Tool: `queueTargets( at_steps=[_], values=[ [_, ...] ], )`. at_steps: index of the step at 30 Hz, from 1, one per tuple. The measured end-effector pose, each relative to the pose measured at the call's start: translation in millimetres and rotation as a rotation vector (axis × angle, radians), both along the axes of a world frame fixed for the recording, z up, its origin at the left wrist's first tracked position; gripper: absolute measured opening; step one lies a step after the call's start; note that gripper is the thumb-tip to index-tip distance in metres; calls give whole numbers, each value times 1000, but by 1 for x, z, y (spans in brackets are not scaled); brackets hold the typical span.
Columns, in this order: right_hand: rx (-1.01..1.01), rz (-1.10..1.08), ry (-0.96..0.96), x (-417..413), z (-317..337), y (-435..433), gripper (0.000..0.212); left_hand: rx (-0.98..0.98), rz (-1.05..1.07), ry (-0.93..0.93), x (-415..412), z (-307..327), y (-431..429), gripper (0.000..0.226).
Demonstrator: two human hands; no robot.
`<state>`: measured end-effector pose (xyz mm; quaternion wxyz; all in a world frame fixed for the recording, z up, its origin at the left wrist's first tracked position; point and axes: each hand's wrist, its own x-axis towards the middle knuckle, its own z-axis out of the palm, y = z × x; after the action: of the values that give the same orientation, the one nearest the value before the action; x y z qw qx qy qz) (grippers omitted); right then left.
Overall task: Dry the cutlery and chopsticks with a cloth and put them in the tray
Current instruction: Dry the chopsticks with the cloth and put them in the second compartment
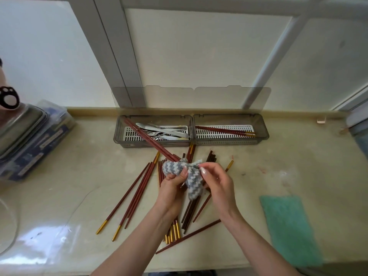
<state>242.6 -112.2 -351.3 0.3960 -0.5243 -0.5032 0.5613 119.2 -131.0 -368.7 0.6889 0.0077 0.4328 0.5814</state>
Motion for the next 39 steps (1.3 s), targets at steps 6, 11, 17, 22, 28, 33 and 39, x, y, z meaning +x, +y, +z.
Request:
queueTargets(
  at_steps=[6, 11, 17, 22, 28, 33, 39],
  values=[
    [-271, 228, -15, 2, -3, 4, 12, 25, 20, 74, -11, -1, 3, 42],
    [-134, 115, -237, -5, -11, 5, 7, -69, 22, 89, -2, -4, 1, 36],
    [-106, -70, -120, -11, -14, -6, 13, -171, 48, 149, 8, -3, 1, 9],
    [88, -132, -197, -13, -14, -14, 13, -165, 13, 192, 10, 1, 3, 10],
    [51, -157, -69, -1, -16, -12, 15, -169, 49, 162, -1, 9, 7, 16],
    [-143, -90, 52, 9, -18, -7, 8, -154, 106, 231, -10, 6, 9, 20],
    [-217, -63, 7, 15, -22, 3, 7, -222, 150, 179, -6, 12, 7, 14]
  ],
)
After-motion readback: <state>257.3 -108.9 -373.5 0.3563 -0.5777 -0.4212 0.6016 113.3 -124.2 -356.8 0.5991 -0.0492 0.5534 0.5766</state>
